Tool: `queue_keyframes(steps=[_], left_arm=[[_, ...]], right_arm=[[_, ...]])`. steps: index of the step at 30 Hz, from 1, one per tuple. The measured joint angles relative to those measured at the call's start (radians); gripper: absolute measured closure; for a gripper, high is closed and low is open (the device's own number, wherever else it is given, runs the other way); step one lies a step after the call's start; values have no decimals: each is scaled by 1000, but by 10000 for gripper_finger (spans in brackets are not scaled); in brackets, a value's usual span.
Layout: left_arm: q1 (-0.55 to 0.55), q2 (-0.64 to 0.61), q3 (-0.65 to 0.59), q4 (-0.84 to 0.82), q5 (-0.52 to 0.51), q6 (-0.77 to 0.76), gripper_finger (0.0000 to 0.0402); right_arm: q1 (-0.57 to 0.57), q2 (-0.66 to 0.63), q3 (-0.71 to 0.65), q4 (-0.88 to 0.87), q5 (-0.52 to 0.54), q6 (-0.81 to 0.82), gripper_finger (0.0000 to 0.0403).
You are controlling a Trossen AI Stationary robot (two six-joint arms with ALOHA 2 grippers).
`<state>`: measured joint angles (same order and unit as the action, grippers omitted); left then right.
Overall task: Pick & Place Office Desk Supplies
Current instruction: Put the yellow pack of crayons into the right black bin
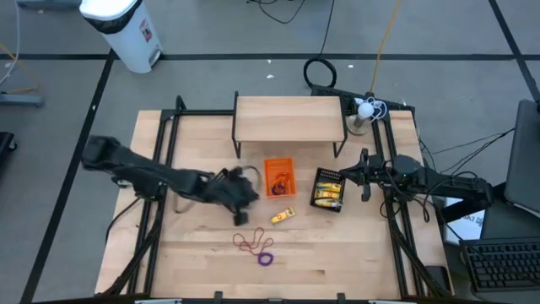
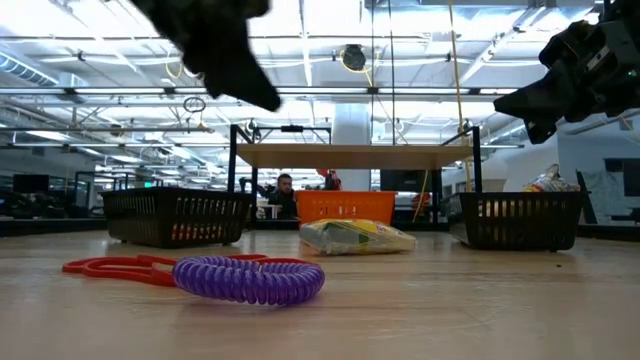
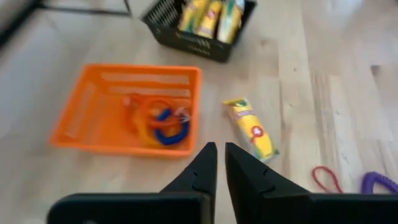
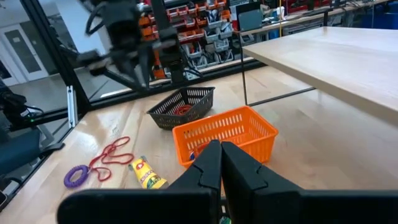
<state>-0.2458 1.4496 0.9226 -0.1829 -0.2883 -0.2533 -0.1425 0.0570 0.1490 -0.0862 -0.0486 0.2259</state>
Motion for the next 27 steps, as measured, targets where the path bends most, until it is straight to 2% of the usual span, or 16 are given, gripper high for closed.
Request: queue_keyframes(steps=[4,8,12,16,22,27], left_arm=[[-18,186,164,-91,7,-72,321],[-26,339,298,-192,30,-134,256],[-34,452,386,-246,75,-176,187],[-37,526,440,-285,109,-204,135],[-34,585,475,-281,102,-205,94],[-21,602,475,-282,98,-191,94]], right_arm=[[0,0,0,0,-1,1,400],[0,0,0,0,-3,-1,399],[0,0,0,-1,-4,-2,399],[0,0,0,-1,-5,0,393],[0,0,0,-1,-5,2,374],[0,0,0,-1,-5,2,361]])
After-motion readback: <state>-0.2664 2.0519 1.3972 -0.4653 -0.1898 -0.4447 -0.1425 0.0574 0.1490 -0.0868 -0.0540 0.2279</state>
